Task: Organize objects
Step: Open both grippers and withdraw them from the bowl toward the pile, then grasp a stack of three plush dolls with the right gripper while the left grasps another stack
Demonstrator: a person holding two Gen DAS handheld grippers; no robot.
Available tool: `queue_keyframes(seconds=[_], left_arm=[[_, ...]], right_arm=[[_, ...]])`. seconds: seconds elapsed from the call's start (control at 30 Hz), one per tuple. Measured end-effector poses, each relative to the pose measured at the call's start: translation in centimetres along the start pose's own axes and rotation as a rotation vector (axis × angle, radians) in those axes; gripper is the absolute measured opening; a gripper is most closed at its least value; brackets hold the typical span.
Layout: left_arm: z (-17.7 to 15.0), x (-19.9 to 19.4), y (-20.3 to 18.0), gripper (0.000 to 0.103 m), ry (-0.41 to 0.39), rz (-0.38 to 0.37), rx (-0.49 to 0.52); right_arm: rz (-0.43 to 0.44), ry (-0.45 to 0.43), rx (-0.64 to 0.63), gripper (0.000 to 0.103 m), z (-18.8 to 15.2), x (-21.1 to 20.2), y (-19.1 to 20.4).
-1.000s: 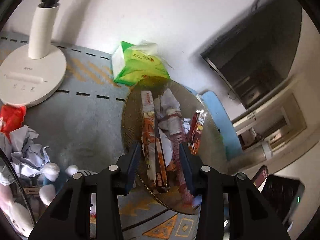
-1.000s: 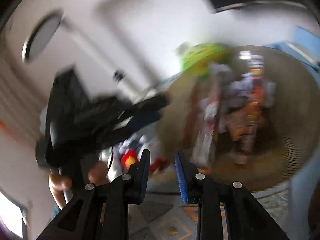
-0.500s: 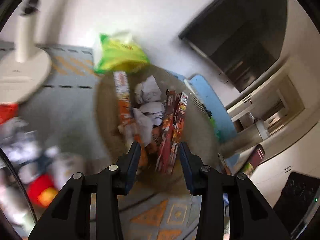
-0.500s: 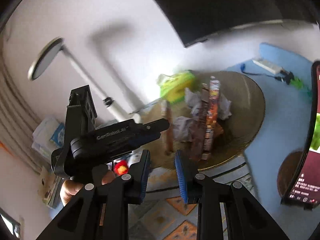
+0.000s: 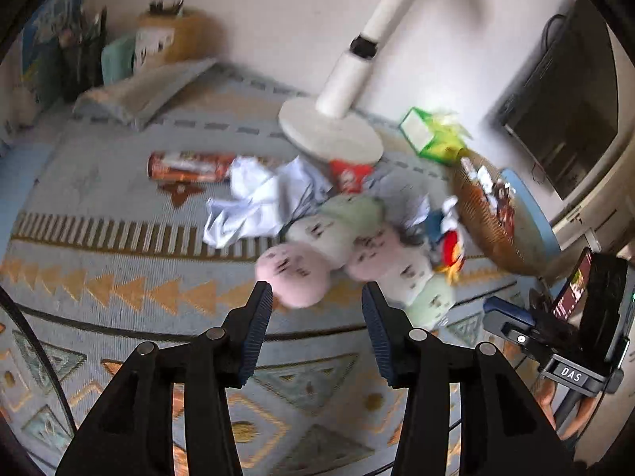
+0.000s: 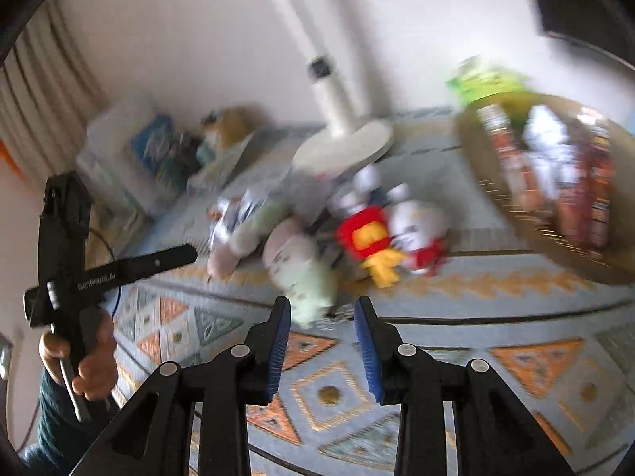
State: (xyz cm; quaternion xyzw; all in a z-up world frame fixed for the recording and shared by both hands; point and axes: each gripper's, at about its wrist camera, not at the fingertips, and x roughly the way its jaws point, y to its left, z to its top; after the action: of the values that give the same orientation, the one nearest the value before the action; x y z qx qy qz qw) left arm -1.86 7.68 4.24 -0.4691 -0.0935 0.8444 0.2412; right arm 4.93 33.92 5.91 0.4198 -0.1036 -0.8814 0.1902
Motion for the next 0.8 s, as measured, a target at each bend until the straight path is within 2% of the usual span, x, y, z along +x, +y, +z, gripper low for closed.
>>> queue_keyframes(seconds=[0.1,0.13,0.17,0.23,0.37,0.43,0.57,0.6,0.67,0.7,0.73,0.77,0.8], left_arm=[[0.3,1.3,0.1,0.044,0.021,0.006,0.047],[0.5,1.7,-0.1,0.044,0.023,0.021,0.075],[0.8,2.4,-0.6,0.044,0.026,0.045,0.116],[0.6,2.8,-1.1,0.045,0.040,0.068,0.176],[1.1,4.2,-2.3,0.054,0.035,0.181,0.286],[1.3,4.8,-2.4,0.056,0.041,0.190,0.308],[1.8,6.0,-1.2,0.057,0.077,0.139,0.234],[1.8,5.8,-1.1,0.058,0.052,0.125,0.224],[2.0,5.9,-0.8,0.058,0.051,0.095,0.198],[1.9,5.8,-0.7,0.056,0.040,0.083,0.185],[1.8,5.7,-0.6,0.050,0.039,0.063,0.170],[1.6,5.6,-0.5,0.046,0.044,0.048,0.161],[1.4,5.4,-0.5,0.039,0.051,0.036,0.158]], right_arm=[[-0.055,0.062,-0.109,0.033,0.7,2.3,2.0],[-0.101,0.064,-0.152,0.040,1.0,3.0,2.6],[-0.146,0.062,-0.187,0.052,1.2,3.4,3.1],[-0.226,0.038,-0.240,0.065,1.8,4.1,3.6],[-0.269,0.034,-0.261,0.066,2.6,5.2,3.5],[-0.269,0.056,-0.244,0.066,2.7,5.9,2.9],[-0.239,0.102,-0.230,0.066,2.5,7.2,2.3],[-0.231,0.111,-0.238,0.066,2.4,7.5,2.4],[-0.229,0.124,-0.263,0.066,2.2,8.0,2.9],[-0.238,0.125,-0.278,0.066,2.1,8.3,3.3],[-0.253,0.120,-0.292,0.065,1.9,8.5,3.6],[-0.271,0.118,-0.303,0.053,1.9,8.7,3.9],[-0.287,0.120,-0.315,0.047,1.7,8.9,4.1]])
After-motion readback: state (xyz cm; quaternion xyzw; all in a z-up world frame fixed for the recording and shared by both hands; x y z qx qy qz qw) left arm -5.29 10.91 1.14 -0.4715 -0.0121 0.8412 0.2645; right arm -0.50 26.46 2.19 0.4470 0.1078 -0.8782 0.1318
